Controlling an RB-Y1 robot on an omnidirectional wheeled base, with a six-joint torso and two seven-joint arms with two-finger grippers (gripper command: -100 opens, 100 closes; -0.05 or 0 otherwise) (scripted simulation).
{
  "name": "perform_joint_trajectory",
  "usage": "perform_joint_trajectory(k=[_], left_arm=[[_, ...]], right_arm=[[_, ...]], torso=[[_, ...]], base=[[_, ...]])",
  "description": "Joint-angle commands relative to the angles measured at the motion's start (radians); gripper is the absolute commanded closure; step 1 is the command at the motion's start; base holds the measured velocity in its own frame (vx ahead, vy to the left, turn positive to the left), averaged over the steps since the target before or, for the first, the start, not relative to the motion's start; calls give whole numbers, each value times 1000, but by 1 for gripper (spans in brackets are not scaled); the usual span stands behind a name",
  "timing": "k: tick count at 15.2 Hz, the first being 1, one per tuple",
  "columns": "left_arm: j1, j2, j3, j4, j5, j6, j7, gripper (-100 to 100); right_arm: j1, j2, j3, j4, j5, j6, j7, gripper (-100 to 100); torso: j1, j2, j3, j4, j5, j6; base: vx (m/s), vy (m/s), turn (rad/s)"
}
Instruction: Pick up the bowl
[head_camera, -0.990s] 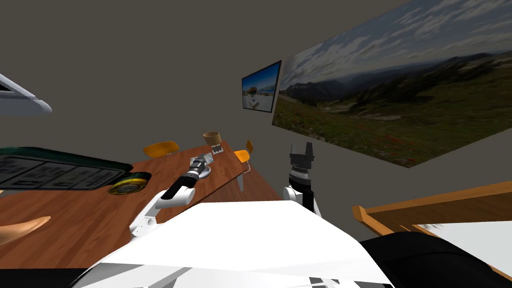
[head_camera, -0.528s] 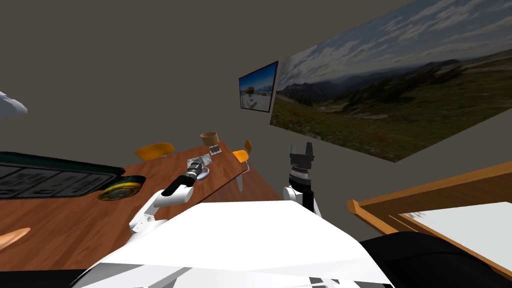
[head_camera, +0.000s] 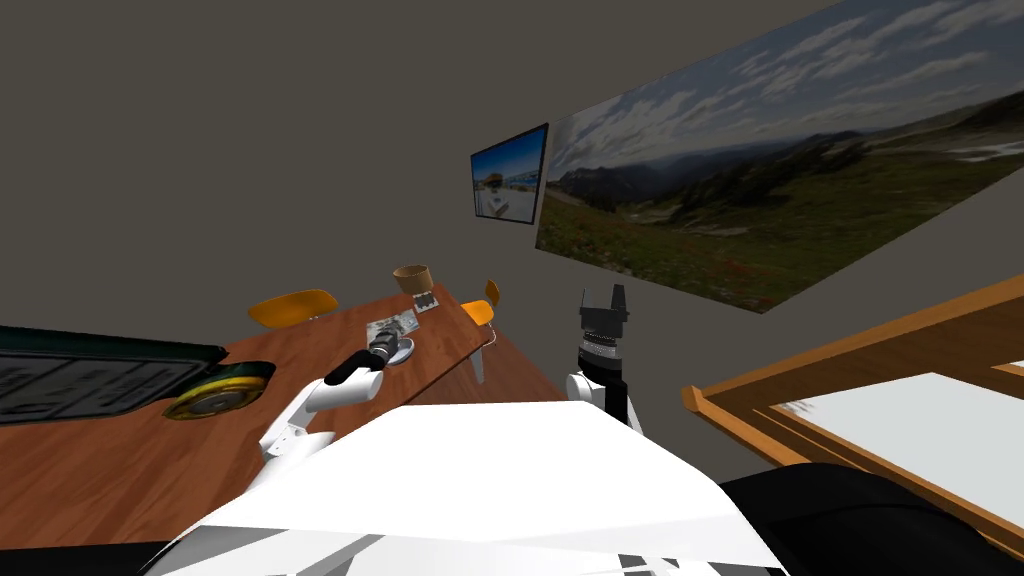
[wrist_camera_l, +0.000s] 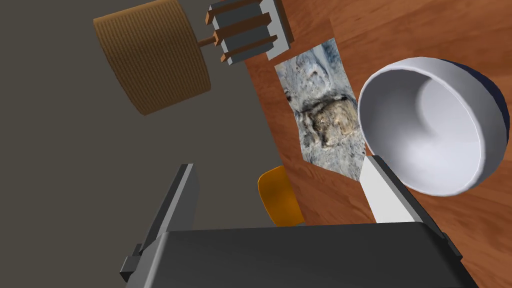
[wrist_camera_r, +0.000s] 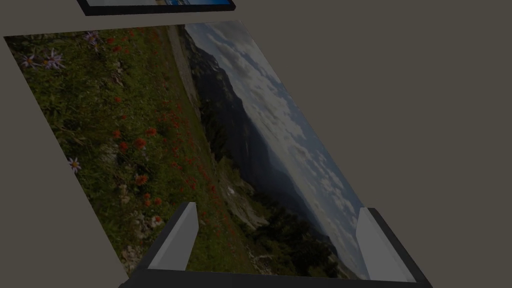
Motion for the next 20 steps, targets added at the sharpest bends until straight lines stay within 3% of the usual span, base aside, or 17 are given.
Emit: perform_joint_trajectory(k=[1,8,10,13,15,20], left_arm=[[-2,5,7,6,6,29,4,-100],[-56,7,73,123,30,200,29,-100],[-56,7,73,123,30,222,29,-100],[-82,6,103,177,41,295,40,-100],[-82,6,103,177,41,311,40,-100],[-116,1,143,250,55,418,55,-100]], right_arm=[[0,0,0,0,0,0,0,0],[0,0,0,0,0,0,0,0],[0,0,0,0,0,0,0,0],[0,0,0,0,0,0,0,0],[0,0,0,0,0,0,0,0],[0,0,0,0,0,0,0,0]], torso=[[0,0,0,0,0,0],[1,0,0,0,0,0],[1,0,0,0,0,0],[0,-1,0,0,0,0],[0,-1,0,0,0,0],[0,-1,0,0,0,0]], base=[[-8,16,-32],[-7,29,-106],[-3,25,-67],[-2,22,-92],[-2,27,-66],[-1,25,-87]])
